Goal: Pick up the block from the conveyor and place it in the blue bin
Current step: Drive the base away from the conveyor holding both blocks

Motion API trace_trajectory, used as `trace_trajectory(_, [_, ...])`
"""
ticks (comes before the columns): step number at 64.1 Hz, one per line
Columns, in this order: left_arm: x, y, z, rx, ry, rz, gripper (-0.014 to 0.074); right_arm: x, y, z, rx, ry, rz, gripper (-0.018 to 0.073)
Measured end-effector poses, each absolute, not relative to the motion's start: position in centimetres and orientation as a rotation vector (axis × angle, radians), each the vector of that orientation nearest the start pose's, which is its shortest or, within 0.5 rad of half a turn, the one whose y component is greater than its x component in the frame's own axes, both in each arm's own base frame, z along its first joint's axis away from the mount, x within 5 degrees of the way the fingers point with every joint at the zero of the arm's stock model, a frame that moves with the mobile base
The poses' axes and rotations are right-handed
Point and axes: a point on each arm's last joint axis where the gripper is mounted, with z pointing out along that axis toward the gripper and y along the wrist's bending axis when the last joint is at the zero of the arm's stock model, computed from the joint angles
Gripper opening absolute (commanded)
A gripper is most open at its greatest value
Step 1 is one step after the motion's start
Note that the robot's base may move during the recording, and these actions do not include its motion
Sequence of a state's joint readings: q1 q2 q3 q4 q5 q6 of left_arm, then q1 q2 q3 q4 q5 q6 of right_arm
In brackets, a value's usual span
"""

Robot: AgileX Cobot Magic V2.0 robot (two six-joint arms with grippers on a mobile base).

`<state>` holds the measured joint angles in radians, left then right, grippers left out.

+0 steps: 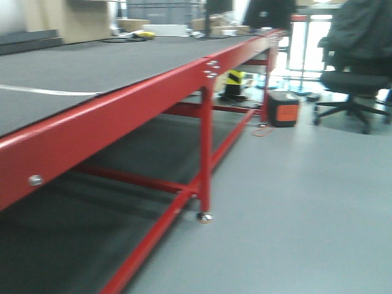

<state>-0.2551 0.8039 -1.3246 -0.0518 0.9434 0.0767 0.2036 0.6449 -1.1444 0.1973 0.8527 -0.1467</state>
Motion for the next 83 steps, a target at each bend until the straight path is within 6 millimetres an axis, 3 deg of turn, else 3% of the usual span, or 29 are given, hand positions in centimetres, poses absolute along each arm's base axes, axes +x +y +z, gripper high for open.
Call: trace_trajectory(83, [10.64, -3.17, 48.45, 0.315, 1.883, -0.181, -0.0111, 7.52, 2.93, 45.86, -0.304, 1.802, 0.267, -0.0162])
